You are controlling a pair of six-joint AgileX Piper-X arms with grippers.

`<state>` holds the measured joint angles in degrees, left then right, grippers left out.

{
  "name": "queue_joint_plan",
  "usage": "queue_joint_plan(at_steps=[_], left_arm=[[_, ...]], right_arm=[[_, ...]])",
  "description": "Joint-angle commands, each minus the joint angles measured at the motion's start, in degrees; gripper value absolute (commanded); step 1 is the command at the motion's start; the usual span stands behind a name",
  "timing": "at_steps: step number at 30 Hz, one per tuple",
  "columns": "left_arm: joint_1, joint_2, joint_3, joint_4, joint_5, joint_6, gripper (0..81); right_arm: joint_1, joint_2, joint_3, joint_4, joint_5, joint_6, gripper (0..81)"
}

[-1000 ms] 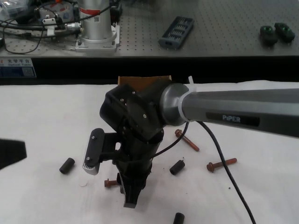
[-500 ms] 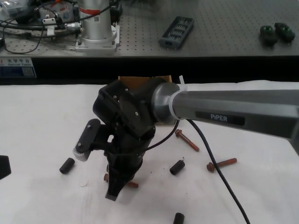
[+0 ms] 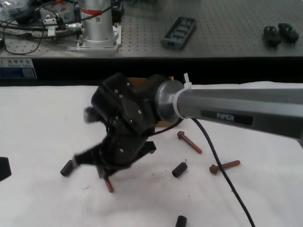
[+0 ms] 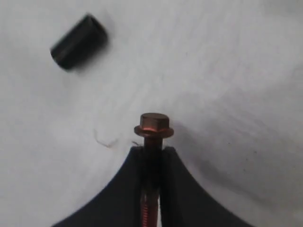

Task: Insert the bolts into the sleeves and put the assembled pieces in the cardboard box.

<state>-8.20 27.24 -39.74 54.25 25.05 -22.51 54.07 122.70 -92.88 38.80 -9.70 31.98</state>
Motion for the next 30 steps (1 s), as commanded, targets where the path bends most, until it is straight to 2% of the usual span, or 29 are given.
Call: queue_joint_plan(at_steps=[1, 5, 9, 12, 14, 15, 16, 19, 21, 26, 30], left_arm=[[0.07, -0.54, -0.02, -0.51, 0.06, -1.04, 21.6], [0.07, -0.54, -0.02, -0.51, 0.06, -1.04, 21.6], [0.07, -0.54, -0.02, -0.99, 0.06, -1.04, 21.6], [0.07, -0.54, -0.02, -2.90, 0.06, -1.04, 21.6], [0.07, -0.54, -0.02, -3.99, 0.06, -1.04, 21.6], [0.07, -0.54, -0.02, -4.24, 0.06, -1.34, 21.6], [0.07, -0.35, -0.02, -4.24, -0.28, -1.94, 21.6], [0.07, 1.22, -0.02, -4.23, -0.32, -2.46, 21.6], [0.07, 2.93, -0.02, -4.23, -0.31, -2.70, 21.6], [0.07, 10.61, -0.02, -6.33, -0.31, -3.29, 21.6], [-1.05, 19.68, -0.02, -12.71, -0.31, -4.43, 21.6]], right_arm=[[-0.26, -1.70, -0.66, -3.78, -0.44, 7.80, 3.6], [-0.26, -1.70, -0.56, -3.89, 3.79, 10.85, 3.6], [-0.26, -1.70, -0.56, 0.25, 2.51, 10.85, 1.9], [-0.26, -1.70, 0.18, 2.30, 2.76, 10.49, 19.5], [-0.26, -1.70, 0.17, 4.00, 2.76, 10.50, 34.8], [-0.26, -1.70, 0.17, 4.57, 2.76, 10.50, 38.4], [-0.26, -1.70, 0.17, 5.06, 2.76, 10.50, 38.7], [-0.37, -2.26, 0.17, 5.17, 1.56, 8.02, 32.6], [-0.78, -3.44, 0.17, 6.93, 0.78, 3.36, 29.5], [-1.95, -9.83, 1.75, 14.31, 12.18, -10.91, 28.6], [-3.46, -19.61, 11.43, 8.23, 12.68, -11.89, 28.6]])
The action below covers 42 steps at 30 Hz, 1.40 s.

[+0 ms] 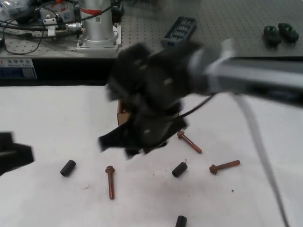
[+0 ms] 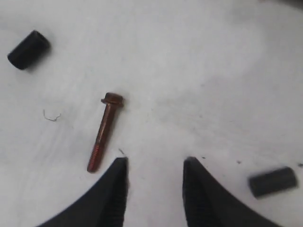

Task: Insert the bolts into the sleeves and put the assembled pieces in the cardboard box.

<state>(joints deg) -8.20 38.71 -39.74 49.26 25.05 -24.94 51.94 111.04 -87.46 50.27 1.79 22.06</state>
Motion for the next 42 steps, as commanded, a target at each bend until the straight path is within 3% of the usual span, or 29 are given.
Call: queue_joint_plan(at_steps=[1, 10, 17, 27, 33, 42], left_arm=[[-1.44, 10.29, -0.02, -9.30, -0.31, -2.43, 21.6], [-10.92, 29.76, -0.17, -19.99, -1.89, -12.52, 21.6], [-16.76, 38.63, -0.54, -28.39, -8.35, -20.62, 21.6], [-17.24, 48.93, -8.11, -27.66, -10.41, -16.40, 21.6], [-16.96, 54.20, -16.25, -16.58, -17.57, -7.08, 21.6], [-15.98, 61.52, -20.85, -8.75, -18.38, -4.11, 21.6]], right_arm=[[-1.53, -10.01, 9.19, -5.14, 1.19, -1.32, 28.6], [-1.85, -27.57, 35.33, -13.95, 1.11, 5.90, 28.6], [-1.85, -34.64, 43.94, -18.90, -0.71, 6.29, 28.6], [-1.85, -35.49, 44.72, -21.06, -4.07, 5.35, 28.6], [-1.85, -35.49, 44.72, -21.05, -4.35, 5.35, 28.6], [-1.85, -35.49, 44.72, -21.03, -5.55, 6.65, 28.6]])
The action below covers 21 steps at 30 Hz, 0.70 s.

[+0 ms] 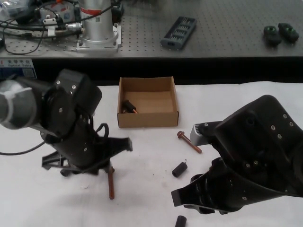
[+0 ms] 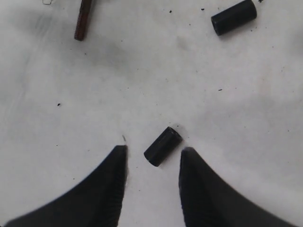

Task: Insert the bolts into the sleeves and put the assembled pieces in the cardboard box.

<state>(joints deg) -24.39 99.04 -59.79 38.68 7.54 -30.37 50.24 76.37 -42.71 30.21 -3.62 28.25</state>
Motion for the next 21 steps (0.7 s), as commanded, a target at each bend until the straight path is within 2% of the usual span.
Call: queue_joint_plan(at_steps=[1, 21], left_arm=[[0.21, 1.75, -0.79, 1.92, -0.87, 1.12, 21.6], [0.21, 3.75, -4.82, 1.62, -0.81, -0.64, 21.6]], right_arm=[[-0.14, -0.82, -0.04, -1.00, -0.14, 0.45, 28.6], [-0.14, -0.82, -0.04, -3.79, -0.42, 0.45, 28.6]])
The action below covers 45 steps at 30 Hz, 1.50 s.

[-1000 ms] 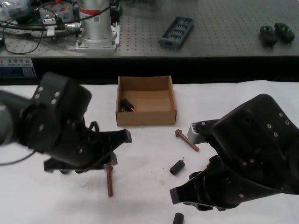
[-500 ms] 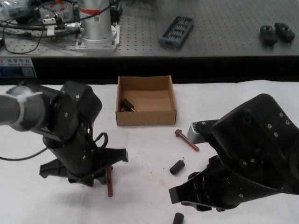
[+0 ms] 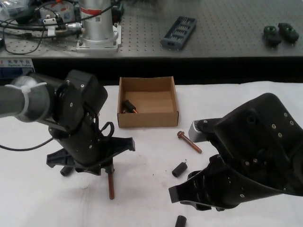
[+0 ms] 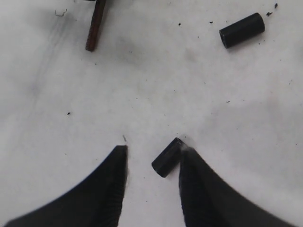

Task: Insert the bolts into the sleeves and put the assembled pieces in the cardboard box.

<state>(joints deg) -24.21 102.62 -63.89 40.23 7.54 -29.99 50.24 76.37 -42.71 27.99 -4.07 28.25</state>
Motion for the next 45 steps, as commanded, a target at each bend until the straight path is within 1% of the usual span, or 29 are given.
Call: queue_joint_plan(at_steps=[1, 4, 12, 22, 30, 32, 33, 35, 37, 41, 45], left_arm=[[0.03, 0.30, -0.72, 0.07, -0.90, -1.02, 21.6], [-0.12, 0.57, -0.72, 0.07, -0.77, -3.09, 21.6], [-0.71, 2.15, -0.72, 0.07, -0.49, -3.60, 21.6], [-3.07, 3.35, -0.72, -2.56, 0.45, -4.99, 21.6], [-3.51, 6.44, -0.72, 2.45, 0.74, -4.80, 21.3], [-3.51, 6.83, -0.72, 3.27, 1.05, -4.80, 18.8], [-3.51, 6.82, -0.72, 3.28, 1.90, -4.80, 16.2], [-3.51, 6.82, -0.89, 2.85, 3.10, -3.85, 9.5], [-3.11, 6.82, -1.41, 2.24, 6.09, -1.20, 0.1], [-2.95, 6.51, -2.38, 1.71, 9.47, 2.69, 0.4], [-2.95, 3.23, -1.97, 1.17, 9.03, 9.19, 0.6]], right_arm=[[-0.14, -0.82, -0.04, -1.57, 0.03, 0.45, 28.6], [-0.14, -0.82, -0.04, -1.73, 0.03, 0.45, 28.6], [-0.14, -0.82, -0.04, -1.79, 0.03, 0.45, 28.6], [-0.14, -0.82, -0.04, -1.85, 0.03, 0.45, 28.6], [-0.14, -0.82, -0.04, -1.85, 0.03, 0.45, 28.6], [-0.14, -0.82, -0.04, -1.85, 0.03, 0.45, 28.6], [-0.14, -0.82, -0.04, -1.85, 0.03, 0.45, 28.6], [-0.14, -0.82, -0.04, -1.67, 0.03, 0.45, 28.6], [-0.14, -0.82, -0.04, -1.21, 0.03, 0.45, 28.6], [-0.14, -0.82, -0.04, 0.30, 0.03, 0.45, 28.6], [-0.14, -0.82, -0.04, 1.56, -1.40, 0.45, 28.6]])
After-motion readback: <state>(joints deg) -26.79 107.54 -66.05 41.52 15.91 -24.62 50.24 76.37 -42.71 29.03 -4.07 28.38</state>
